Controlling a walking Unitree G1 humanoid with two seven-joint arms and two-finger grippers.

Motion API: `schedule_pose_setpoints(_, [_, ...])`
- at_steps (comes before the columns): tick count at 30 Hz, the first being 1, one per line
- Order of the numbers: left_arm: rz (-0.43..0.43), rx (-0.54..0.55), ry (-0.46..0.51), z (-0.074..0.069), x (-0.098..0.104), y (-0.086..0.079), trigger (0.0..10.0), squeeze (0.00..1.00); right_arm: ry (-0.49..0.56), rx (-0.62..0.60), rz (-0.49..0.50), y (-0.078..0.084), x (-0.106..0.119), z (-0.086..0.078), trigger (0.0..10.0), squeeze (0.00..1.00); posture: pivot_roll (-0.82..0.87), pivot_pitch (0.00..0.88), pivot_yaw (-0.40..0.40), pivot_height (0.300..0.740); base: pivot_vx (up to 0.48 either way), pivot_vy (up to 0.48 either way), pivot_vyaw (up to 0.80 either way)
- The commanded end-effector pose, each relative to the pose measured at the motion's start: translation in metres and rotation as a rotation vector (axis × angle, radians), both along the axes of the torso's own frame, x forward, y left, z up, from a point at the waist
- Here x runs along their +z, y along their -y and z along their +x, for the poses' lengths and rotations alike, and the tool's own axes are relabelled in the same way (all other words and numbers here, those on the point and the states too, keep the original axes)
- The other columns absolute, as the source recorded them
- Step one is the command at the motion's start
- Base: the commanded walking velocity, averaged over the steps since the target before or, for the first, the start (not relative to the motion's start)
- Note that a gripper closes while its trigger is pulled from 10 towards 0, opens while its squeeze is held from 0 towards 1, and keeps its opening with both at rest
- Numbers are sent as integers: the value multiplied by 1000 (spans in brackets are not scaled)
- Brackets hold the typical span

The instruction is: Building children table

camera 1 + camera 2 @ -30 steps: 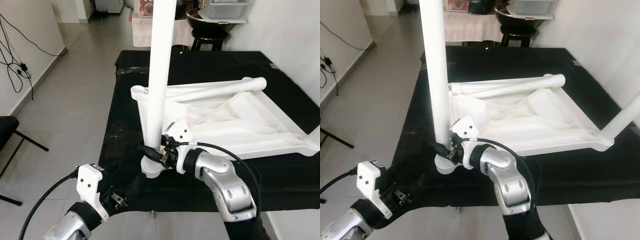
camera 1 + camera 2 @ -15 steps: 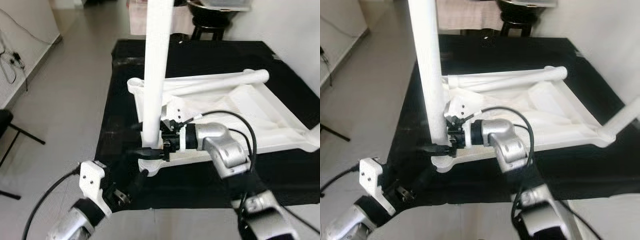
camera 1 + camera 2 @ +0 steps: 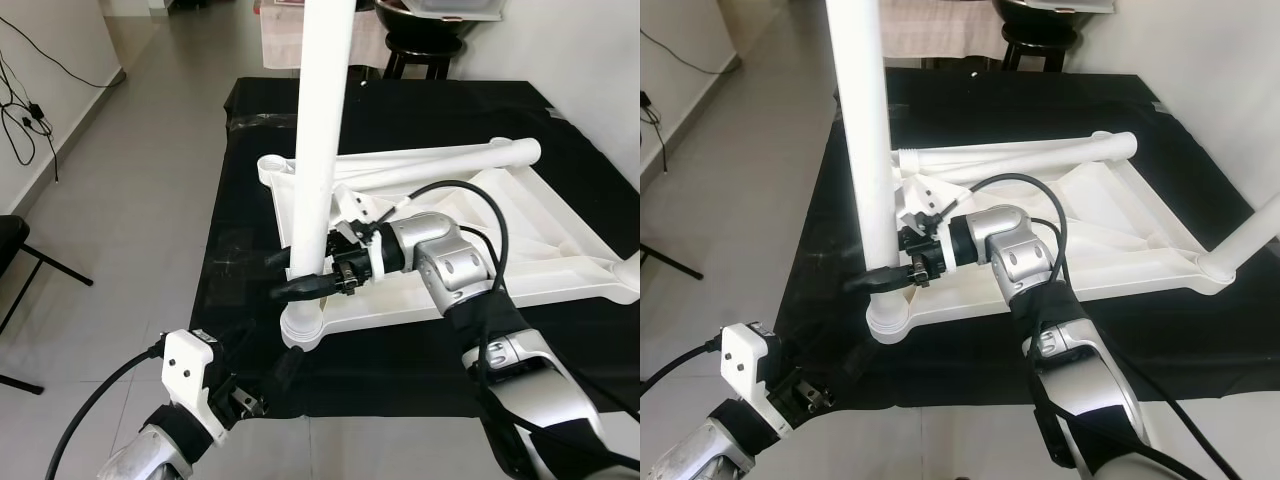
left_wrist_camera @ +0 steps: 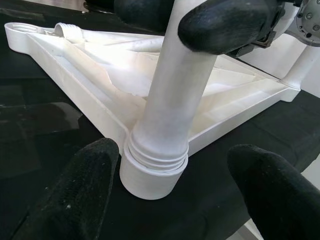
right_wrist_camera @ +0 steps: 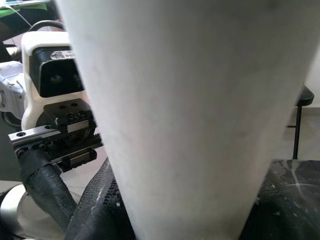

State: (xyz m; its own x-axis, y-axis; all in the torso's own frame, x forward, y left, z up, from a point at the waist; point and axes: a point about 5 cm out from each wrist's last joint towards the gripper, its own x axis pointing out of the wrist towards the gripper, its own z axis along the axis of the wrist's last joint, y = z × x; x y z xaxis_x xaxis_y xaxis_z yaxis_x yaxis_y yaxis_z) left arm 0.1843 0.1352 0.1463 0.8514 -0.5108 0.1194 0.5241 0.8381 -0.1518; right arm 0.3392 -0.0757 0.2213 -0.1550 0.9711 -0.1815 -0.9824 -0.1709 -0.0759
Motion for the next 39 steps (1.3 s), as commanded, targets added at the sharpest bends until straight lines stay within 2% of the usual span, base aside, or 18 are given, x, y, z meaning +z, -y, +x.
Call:
schedule_pose_setpoints(1, [9,0,-11,-2,-2,2,10000,0,-17,17,9,6,-4,-2,0,0,-60,141,-87,740,0,0,0])
schedule_pose_setpoints(6, [6,2,-9,0,-2,1,10000,0,22,-180,47,21,-11,-6,0,0,-78,136,-90,740,0,0,0])
schedule_pose_setpoints(7, [7,4,-9,0,-3,-1,10000,0,0,-320,100,18,-19,-12,0,0,-85,123,-96,740,0,0,0])
schedule_pose_setpoints(8, [9,6,-10,1,-4,-3,10000,0,-73,-728,211,10,-37,-13,0,0,-91,117,-98,740,0,0,0])
schedule_pose_setpoints(9, [9,6,-10,1,-4,-3,10000,0,-73,-728,211,10,-37,-13,0,0,-91,117,-98,740,0,0,0])
schedule_pose_setpoints(10, [10,7,-10,1,-4,-4,10000,0,-153,-1042,258,13,-52,-16,0,0,-89,115,-94,740,0,0,0])
schedule_pose_setpoints(12, [20,3,-12,4,-5,-5,10000,0,69,-1015,116,4,-73,-54,0,0,-75,115,-81,740,0,0,0])
schedule_pose_setpoints(13, [24,0,-12,5,-5,-5,10000,0,168,-847,46,-6,-79,-74,0,0,-75,115,-81,740,0,0,0])
schedule_pose_setpoints(15, [29,2,-18,6,-8,-8,10000,0,-56,-967,148,4,-68,-47,0,0,-111,74,-64,740,0,0,0])
schedule_pose_setpoints(18, [27,3,-23,7,-10,-9,10000,0,-61,-990,150,8,-66,-37,0,0,-109,69,-65,740,0,0,0])
schedule_pose_setpoints(28, [32,22,-17,9,-11,-9,10000,0,-13,-935,82,-10,-69,-55,0,0,-80,43,-80,740,0,0,0])
schedule_pose_setpoints(29, [30,27,-15,9,-11,-9,10000,0,-8,-870,67,-15,-69,-56,10000,1000,-74,41,-83,740,0,0,0])
schedule_pose_setpoints(31, [28,24,-11,10,-10,-8,10000,0,-38,-433,118,-30,-49,-60,10000,1000,-62,48,-79,740,0,0,0])
schedule_pose_setpoints(34, [24,20,-9,9,-9,-7,10000,0,50,-191,65,-28,-37,-54,10000,1000,-57,61,-81,740,0,0,0])
schedule_pose_setpoints(35, [23,20,-9,8,-9,-6,10000,0,71,-132,39,-28,-36,-52,10000,745,-55,62,-83,740,0,0,0])
schedule_pose_setpoints(36, [22,19,-8,8,-9,-6,10000,0,81,-99,25,-28,-37,-52,10000,745,-55,62,-83,740,0,0,0])
schedule_pose_setpoints(38, [21,19,-7,8,-8,-5,10000,0,88,-57,8,-27,-36,-50,10000,537,-49,67,-88,740,0,0,0])
schedule_pose_setpoints(39, [19,19,-5,7,-7,-4,10000,0,89,-48,-16,-28,-36,-45,10000,0,-35,78,-97,740,0,0,0])
